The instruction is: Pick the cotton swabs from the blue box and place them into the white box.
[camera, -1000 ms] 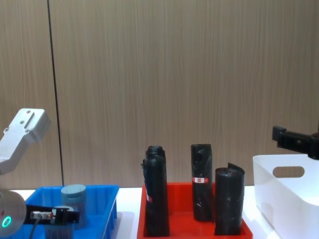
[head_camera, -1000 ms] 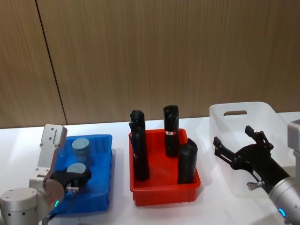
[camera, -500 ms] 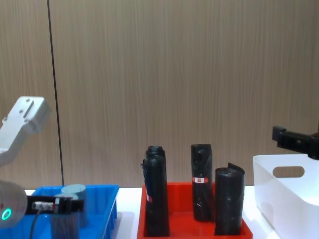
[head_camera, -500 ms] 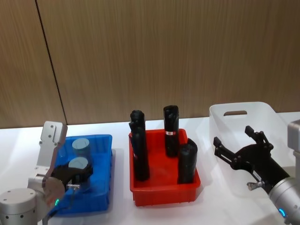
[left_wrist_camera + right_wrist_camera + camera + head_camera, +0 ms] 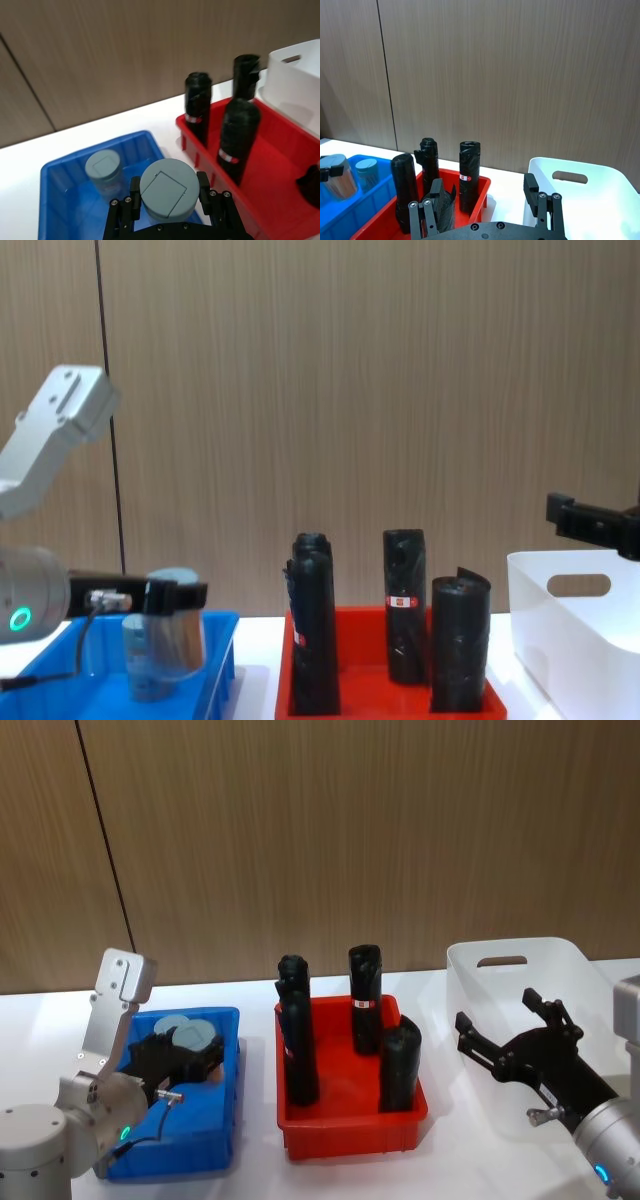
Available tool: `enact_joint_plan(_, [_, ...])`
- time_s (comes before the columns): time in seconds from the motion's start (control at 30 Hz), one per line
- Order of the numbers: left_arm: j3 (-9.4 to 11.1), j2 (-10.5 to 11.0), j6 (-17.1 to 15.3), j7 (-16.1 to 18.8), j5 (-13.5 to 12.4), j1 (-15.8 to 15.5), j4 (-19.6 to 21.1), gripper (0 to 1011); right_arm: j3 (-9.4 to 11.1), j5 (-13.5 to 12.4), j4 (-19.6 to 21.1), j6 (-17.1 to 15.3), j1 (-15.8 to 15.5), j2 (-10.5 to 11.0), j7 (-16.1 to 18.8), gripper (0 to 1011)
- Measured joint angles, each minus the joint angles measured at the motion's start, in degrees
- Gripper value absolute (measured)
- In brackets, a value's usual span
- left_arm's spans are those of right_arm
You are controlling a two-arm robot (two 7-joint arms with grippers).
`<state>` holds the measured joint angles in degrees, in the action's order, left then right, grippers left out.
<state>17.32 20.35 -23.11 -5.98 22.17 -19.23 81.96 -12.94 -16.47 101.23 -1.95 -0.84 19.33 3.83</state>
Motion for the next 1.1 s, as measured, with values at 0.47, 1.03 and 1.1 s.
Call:
enact_joint_plan(0.47, [-0.2, 1.3, 2.1, -11.7, -0.2, -0.6, 3.6, 670, 0.0, 0.0, 0.0, 0.0, 0.0, 0.0, 0.0, 1002])
enact_joint_plan(1.03, [0.4, 1.5, 4.9, -26.3, 0.7, -2.7, 4.0, 670, 0.0, 0.0, 0.0, 0.0, 0.0, 0.0, 0.0, 1002])
enact_joint_plan(1.1, [0.5, 1.5, 5.2, -27.8, 0.8, -2.9, 3.9, 670, 0.0, 0.0, 0.0, 0.0, 0.0, 0.0, 0.0, 1002])
